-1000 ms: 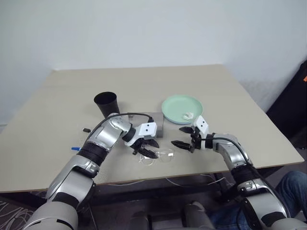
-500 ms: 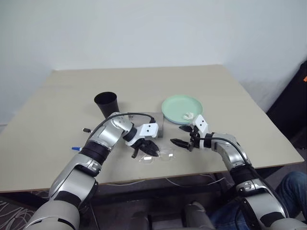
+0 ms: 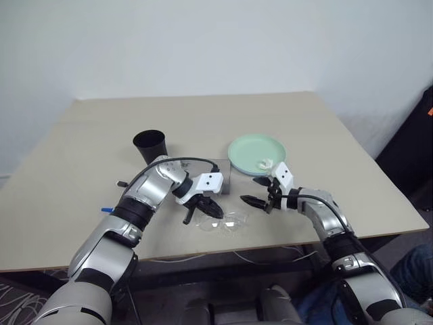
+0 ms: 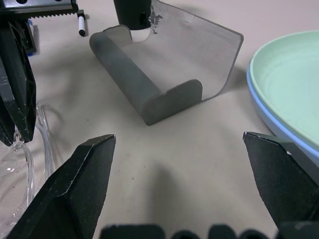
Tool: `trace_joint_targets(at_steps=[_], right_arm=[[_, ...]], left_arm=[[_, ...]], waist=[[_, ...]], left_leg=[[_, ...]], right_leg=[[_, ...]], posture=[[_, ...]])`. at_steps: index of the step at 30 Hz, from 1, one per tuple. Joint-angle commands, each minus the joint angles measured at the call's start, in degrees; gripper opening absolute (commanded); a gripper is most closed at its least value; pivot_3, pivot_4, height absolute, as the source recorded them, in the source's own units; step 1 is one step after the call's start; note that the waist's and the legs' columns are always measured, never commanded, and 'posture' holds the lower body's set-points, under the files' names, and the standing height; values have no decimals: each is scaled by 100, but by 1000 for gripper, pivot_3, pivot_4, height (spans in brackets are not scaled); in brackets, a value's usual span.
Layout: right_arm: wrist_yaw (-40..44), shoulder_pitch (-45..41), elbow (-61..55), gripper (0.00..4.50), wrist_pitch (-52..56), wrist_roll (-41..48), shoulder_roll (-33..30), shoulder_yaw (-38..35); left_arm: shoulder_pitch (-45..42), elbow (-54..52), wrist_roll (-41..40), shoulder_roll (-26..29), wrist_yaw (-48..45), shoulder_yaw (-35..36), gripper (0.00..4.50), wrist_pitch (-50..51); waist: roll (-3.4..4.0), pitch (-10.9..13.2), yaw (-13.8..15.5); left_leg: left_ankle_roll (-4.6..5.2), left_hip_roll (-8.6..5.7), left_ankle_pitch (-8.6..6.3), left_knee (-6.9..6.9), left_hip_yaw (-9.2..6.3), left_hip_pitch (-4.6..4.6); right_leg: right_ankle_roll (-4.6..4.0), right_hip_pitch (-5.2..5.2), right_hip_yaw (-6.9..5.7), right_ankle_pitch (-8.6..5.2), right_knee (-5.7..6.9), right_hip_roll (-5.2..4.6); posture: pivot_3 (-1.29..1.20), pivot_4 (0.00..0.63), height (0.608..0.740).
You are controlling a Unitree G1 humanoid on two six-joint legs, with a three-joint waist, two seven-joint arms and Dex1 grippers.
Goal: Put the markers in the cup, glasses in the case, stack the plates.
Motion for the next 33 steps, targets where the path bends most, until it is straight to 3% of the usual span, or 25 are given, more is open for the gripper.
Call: trace_joint_targets(at_steps=[1,18,28,33], right_arm=[[-47,-167,-56,4452,-133,93,7,-122],[-223,-404,408,4452,-346,72,-67,-245],[327,-287,86,4452,-112,238,-103,-147],[408,-267,-45,4452,-2,283,-109,-143]], left_arm=[[-192,-96,18,42,11,141,53,-22],[-783,-240,-526,300,-247,851,53,404],[-1921,2243,189,210,1078,1022,53,-2109],[-2287,3219,556,148,1440,942,53,-2816]], waist=[[0,0,0],[0,1,-24],[-1,0,5],[-1,1,4]], left_leg=[[0,0,0,0,0,0],[1,0,0,-3,-2,-1],[3,-1,1,4,-5,-2],[3,-1,1,0,-5,-4]], right_leg=[[-1,0,0,0,0,0],[6,-1,1,3,-1,3],[7,7,1,4,-8,3],[9,4,1,4,-7,4]], posture=[[0,0,740],[0,0,740],[0,0,740],[0,0,740]])
